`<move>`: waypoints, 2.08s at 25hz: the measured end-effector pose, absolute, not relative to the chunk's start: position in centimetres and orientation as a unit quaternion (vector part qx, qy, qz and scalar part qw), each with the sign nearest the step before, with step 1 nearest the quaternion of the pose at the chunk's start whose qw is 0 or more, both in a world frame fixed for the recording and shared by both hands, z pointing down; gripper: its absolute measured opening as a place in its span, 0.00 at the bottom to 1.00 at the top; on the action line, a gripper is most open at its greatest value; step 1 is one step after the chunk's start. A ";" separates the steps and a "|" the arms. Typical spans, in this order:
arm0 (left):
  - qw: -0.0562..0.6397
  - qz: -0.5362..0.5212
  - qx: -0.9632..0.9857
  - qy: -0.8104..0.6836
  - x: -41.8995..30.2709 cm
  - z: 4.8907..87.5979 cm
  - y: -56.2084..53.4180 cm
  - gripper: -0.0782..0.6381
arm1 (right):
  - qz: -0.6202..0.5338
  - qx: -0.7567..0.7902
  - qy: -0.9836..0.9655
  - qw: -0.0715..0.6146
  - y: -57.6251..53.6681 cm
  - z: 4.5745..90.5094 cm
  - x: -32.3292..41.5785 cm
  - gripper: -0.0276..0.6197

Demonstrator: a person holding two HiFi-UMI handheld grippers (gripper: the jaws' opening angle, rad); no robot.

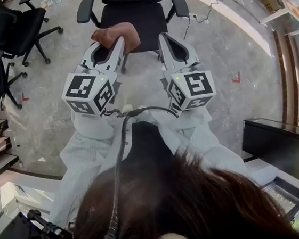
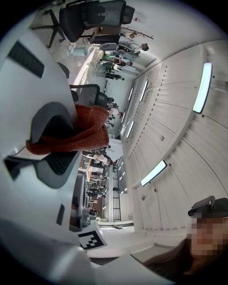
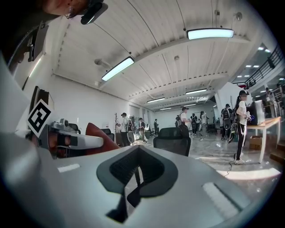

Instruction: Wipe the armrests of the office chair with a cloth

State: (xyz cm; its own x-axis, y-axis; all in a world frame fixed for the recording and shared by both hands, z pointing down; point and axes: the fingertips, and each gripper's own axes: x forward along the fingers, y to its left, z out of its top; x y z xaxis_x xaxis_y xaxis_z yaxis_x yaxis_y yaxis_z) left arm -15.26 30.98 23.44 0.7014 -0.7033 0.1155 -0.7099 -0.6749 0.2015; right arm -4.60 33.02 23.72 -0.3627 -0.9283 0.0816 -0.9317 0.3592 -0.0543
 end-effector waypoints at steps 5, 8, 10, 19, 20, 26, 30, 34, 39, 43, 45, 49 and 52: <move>0.125 0.015 0.905 -0.406 -16.5 23.6 30.3 0.16 | 0.054 0.549 -0.834 0.016 32.3 23.8 -5.1 0.04; 0.126 0.016 0.898 -0.421 -17.2 23.6 29.5 0.16 | 0.061 0.536 -0.842 0.015 31.3 24.2 -5.6 0.04; 0.126 0.018 0.893 -0.431 -17.9 24.0 28.3 0.16 | 0.066 0.525 -0.848 0.018 30.0 24.9 -6.3 0.04; 0.157 0.031 0.878 -0.451 -24.8 29.4 12.9 0.16 | 0.094 0.496 -0.862 0.045 14.0 30.4 -13.0 0.04; 0.159 0.032 0.878 -0.450 -25.7 29.7 10.3 0.16 | 0.096 0.495 -0.862 0.048 11.4 30.6 -13.9 0.04; 0.181 0.054 0.883 -0.430 -30.3 31.6 -3.5 0.16 | 0.116 0.511 -0.850 0.061 -1.7 31.5 -18.8 0.04; 0.192 0.067 0.885 -0.419 -31.8 33.1 -10.7 0.16 | 0.130 0.524 -0.839 0.069 -8.2 33.0 -20.1 0.04; 0.219 0.080 0.881 -0.411 -31.9 36.2 -17.4 0.16 | 0.148 0.530 -0.831 0.081 -14.1 35.5 -20.2 0.04; 0.248 0.081 0.876 -0.406 -30.5 37.5 -19.2 0.16 | 0.163 0.531 -0.826 0.094 -14.6 35.6 -19.4 0.04; 0.263 0.100 0.866 -0.413 -30.2 38.9 -20.3 0.16 | 0.176 0.522 -0.828 0.107 -14.0 35.9 -19.7 0.04; 0.275 0.103 0.860 -0.418 -29.9 39.9 -20.9 0.16 | 0.182 0.516 -0.829 0.120 -13.4 36.2 -19.8 0.04; 0.295 0.120 0.846 -0.428 -29.1 45.1 -25.8 0.16 | 0.177 0.500 -0.833 0.155 -15.0 39.8 -19.6 0.04; 0.317 0.126 0.835 -0.432 -28.5 49.5 -29.2 0.16 | 0.183 0.488 -0.836 0.172 -15.6 42.5 -19.5 0.04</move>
